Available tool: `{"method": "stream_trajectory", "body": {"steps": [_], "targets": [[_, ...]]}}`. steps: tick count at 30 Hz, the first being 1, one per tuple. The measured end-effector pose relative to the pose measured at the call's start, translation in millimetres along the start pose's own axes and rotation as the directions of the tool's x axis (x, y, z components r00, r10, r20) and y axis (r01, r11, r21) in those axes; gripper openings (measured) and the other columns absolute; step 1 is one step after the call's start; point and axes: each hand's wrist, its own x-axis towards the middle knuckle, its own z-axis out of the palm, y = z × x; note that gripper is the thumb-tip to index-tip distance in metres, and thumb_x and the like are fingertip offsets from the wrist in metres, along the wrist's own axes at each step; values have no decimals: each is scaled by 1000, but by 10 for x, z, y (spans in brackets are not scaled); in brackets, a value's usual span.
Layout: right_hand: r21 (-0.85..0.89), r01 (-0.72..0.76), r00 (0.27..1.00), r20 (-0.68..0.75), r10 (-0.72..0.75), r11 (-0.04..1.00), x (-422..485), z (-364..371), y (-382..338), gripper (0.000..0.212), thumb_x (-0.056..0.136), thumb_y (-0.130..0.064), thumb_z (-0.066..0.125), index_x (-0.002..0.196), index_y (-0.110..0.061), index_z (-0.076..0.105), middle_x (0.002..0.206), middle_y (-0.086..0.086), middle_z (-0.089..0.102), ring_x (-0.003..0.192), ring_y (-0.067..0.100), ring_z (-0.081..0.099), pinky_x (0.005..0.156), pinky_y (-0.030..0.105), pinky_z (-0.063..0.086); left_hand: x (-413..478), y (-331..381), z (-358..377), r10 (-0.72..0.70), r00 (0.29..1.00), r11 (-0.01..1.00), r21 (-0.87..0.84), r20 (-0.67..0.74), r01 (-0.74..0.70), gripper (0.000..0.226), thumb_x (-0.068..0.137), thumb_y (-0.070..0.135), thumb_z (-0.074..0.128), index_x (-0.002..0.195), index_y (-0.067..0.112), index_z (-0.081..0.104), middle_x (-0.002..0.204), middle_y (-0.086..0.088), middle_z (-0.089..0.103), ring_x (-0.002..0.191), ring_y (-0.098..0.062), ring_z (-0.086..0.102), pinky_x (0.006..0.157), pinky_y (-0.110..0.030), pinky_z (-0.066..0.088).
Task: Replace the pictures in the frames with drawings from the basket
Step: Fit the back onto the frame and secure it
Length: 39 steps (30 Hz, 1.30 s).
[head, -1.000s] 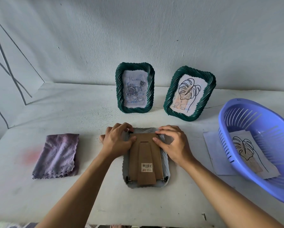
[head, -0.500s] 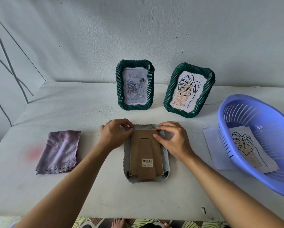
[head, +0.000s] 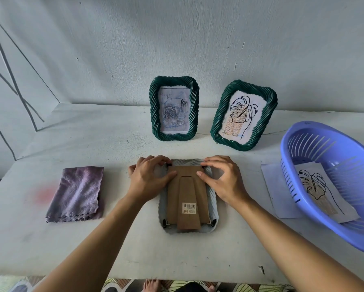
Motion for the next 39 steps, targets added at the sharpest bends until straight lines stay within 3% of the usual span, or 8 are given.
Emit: {"method": "stream_trajectory", "body": {"steps": [8,18,29,39], "targets": [[42,-45,998,-34,46,998,-25,-20,-9,24,70,-29,89,89,-20,77,101,-8,73,104,6,64,96,25,50,-5,24,5,-33,999,999,-30,-8,33,28,76,61,73,100,48,65,96,21,59,106,-9,46,86,-36,24],[-32,-3,1000,-29,2,999,-18,2,7,29,72,-28,88,96,-15,80,105,-4,76,105,11,64,95,32,53,66,44,-18,-73,995,997,8,63,73,26,79,55,75,100,44,65,100,19,58,113,-15,47,88,-37,25],[-33,1,1000,-25,-2,999,-17,-5,14,28,72,-27,88,96,-15,80,104,-4,76,105,11,63,93,32,53,48,6,7,-49,999,998,-49,22,50,19,77,54,77,90,46,65,102,20,63,108,-14,49,85,-35,22],[-14,-9,1000,-28,8,1000,-31,-21,-13,28,72,-28,89,95,-16,81,102,-5,75,105,9,64,95,29,52,-27,-1,5,22,1000,998,-57,-10,-22,26,77,62,70,97,46,65,100,19,61,105,-11,48,87,-34,23]]}}
